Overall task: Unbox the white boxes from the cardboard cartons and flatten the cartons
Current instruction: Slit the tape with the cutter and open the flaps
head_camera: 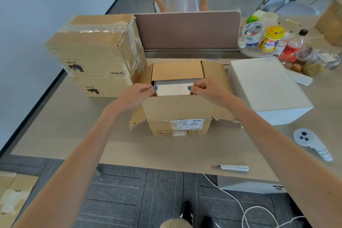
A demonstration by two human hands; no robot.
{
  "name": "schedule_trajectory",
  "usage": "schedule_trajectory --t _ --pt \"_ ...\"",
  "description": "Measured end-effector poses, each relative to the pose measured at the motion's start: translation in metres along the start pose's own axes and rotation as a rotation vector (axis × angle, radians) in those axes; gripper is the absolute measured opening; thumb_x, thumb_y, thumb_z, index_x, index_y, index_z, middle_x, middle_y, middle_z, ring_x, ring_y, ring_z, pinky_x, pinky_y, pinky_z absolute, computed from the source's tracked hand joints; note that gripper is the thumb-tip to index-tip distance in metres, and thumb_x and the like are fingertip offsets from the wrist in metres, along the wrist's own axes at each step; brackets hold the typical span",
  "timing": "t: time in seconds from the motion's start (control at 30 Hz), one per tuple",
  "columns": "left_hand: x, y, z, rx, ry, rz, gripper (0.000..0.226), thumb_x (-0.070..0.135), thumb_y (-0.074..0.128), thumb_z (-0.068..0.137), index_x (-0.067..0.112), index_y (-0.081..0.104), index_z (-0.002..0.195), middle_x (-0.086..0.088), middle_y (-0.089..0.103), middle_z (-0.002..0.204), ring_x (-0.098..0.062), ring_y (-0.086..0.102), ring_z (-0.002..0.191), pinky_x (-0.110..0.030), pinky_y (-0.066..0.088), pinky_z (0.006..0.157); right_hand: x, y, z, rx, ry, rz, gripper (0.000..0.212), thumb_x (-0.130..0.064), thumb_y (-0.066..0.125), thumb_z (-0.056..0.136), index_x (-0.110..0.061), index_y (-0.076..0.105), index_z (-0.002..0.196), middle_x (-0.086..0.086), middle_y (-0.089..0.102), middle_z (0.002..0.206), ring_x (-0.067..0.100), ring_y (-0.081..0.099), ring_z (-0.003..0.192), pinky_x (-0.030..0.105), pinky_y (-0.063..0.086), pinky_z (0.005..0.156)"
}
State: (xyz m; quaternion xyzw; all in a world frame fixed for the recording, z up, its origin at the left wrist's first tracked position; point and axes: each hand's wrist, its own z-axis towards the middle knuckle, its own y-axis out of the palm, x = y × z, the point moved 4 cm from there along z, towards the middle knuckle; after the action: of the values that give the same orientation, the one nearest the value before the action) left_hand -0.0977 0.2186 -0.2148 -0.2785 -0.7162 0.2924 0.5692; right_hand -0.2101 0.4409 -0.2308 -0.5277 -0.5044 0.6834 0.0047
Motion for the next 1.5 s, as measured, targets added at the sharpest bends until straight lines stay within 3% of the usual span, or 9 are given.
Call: schedule_trajectory --t 0.17,0.3,0.47,0.57,0.7,0.83,0.97,1.1,1.5 --pt "-0.011 0.018 -0.014 -0.244 -0.096 -0.125 0.019 0.025 0.067 0.093 0.02 0.068 0.111 0.006 0.071 0.105 -0.013 0.065 0.102 -0.027 0.048 0.088 -0.004 0.013 -0.016 -0.326 0.069 -0.087 0.016 -0.029 0.064 0.09 -0.015 0.071 0.092 -0.002 0.068 0.083 0.011 0.059 0.072 0.02 0.044 0.063" --pt "-0.026 0.039 -0.015 -0.219 -0.069 0.057 0.048 0.02 0.071 0.091 0.027 0.055 0.135 0.008 0.047 0.143 -0.011 0.037 0.135 -0.024 0.026 0.108 0.014 0.03 -0.022 -0.333 0.114 -0.152 0.031 -0.037 0.074 0.081 -0.025 0.063 0.107 -0.005 0.062 0.105 0.014 0.058 0.097 0.029 0.048 0.08" --pt "-0.052 0.064 -0.012 -0.22 -0.137 0.246 0.087 0.035 0.08 0.08 0.047 0.028 0.149 0.009 0.004 0.165 -0.024 -0.002 0.151 -0.051 0.003 0.119 0.033 0.046 -0.032 -0.286 0.045 -0.359 0.087 -0.049 0.075 0.075 -0.027 0.031 0.147 -0.004 0.025 0.152 0.017 0.019 0.142 0.038 0.024 0.114" --pt "-0.053 0.08 -0.011 -0.187 -0.121 0.351 0.106 0.041 0.083 0.075 0.048 0.011 0.154 0.009 -0.014 0.165 -0.021 -0.018 0.15 -0.052 -0.004 0.119 0.046 0.058 -0.034 -0.247 0.022 -0.479 0.107 -0.057 0.073 0.074 -0.027 0.008 0.154 -0.004 -0.002 0.161 0.016 -0.006 0.148 0.04 0.008 0.118" --pt "-0.066 0.098 -0.004 -0.114 -0.091 0.48 0.117 0.052 0.081 0.073 0.048 -0.004 0.154 0.007 -0.027 0.161 -0.022 -0.031 0.146 -0.046 -0.011 0.119 0.067 0.077 -0.033 -0.212 0.007 -0.587 0.109 -0.066 0.062 0.077 -0.029 -0.007 0.154 -0.003 -0.018 0.16 0.016 -0.019 0.146 0.04 -0.003 0.12" --pt "-0.073 0.11 -0.001 -0.052 -0.073 0.57 0.109 0.059 0.071 0.08 0.044 -0.007 0.154 0.002 -0.023 0.163 -0.026 -0.029 0.147 -0.049 -0.004 0.122 0.081 0.085 -0.037 -0.089 -0.057 -0.705 0.096 -0.067 0.049 0.085 -0.029 -0.006 0.154 -0.001 -0.013 0.161 0.019 -0.013 0.148 0.037 -0.005 0.12" --pt "-0.076 0.118 -0.004 0.134 0.016 0.618 0.094 0.052 0.069 0.085 0.037 0.01 0.157 -0.006 -0.001 0.167 -0.035 -0.012 0.151 -0.054 0.014 0.119 0.087 0.095 -0.037 0.087 -0.132 -0.781 0.089 -0.058 0.06 0.082 -0.021 0.022 0.153 0.007 0.019 0.16 0.027 0.017 0.147 0.042 0.014 0.119" --pt "-0.081 0.124 -0.002 0.22 0.047 0.61 0.086 0.035 0.072 0.084 0.033 0.024 0.155 -0.01 0.014 0.165 -0.039 -0.001 0.151 -0.058 0.023 0.116 0.089 0.101 -0.036 0.209 -0.154 -0.791 0.083 -0.048 0.068 0.08 -0.018 0.032 0.15 0.009 0.032 0.155 0.03 0.03 0.142 0.044 0.023 0.117" --pt "-0.069 0.115 -0.024 0.082 0.072 0.718 0.082 0.056 0.058 0.09 0.034 0.016 0.156 -0.002 0.007 0.166 -0.03 -0.002 0.152 -0.059 0.014 0.119 0.069 0.09 -0.051 0.007 -0.18 -0.71 0.074 -0.053 0.05 0.093 -0.022 0.02 0.153 0.0 0.011 0.161 0.02 0.006 0.149 0.038 0.002 0.121"
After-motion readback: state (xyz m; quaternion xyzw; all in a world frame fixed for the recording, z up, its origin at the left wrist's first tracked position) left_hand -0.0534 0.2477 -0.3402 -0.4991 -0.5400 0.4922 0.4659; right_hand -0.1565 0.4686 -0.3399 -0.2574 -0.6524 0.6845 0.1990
